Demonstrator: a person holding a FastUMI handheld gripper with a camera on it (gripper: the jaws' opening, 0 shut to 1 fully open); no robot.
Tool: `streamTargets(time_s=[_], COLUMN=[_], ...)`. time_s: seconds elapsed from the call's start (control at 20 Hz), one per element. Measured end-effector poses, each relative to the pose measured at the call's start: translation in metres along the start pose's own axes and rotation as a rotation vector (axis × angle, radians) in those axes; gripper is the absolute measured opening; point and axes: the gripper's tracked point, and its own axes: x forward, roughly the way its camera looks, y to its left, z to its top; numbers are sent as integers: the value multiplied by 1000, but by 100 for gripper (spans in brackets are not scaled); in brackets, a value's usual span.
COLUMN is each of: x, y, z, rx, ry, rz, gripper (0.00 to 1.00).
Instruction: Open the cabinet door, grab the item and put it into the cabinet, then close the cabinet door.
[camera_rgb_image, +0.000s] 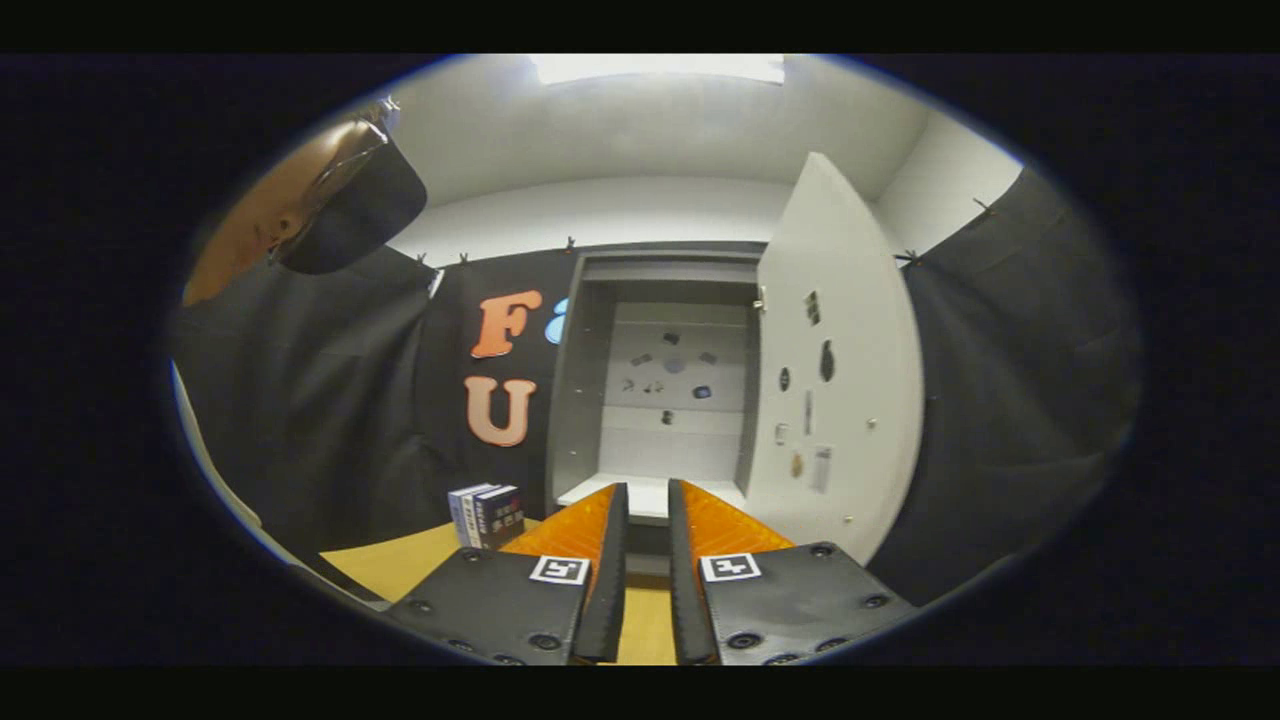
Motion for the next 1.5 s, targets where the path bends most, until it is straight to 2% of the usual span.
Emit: streamTargets(time_s=[0.1,0.2,0.5,0.55,0.8,0.95,1.15,1.25,1.3,1.35,1.5], x=[9,14,-3,-9,-52,-79,-85,-81,-80,-81,-63], y=[14,22,30,29,6,-5,-5,-2,-3,-6,-7], z=[-15,-33,-120,-134,-196,-214,-253,-257,-254,-251,-202], rx=[41,74,87,89,89,126,176,176,161,147,174], ry=[22,68,375,421,616,699,776,772,769,770,691], rz=[41,52,65,64,-4,-46,-74,-61,-66,-59,-51], gripper=[27,32,93,96,96,96,95,86,72,63,60])
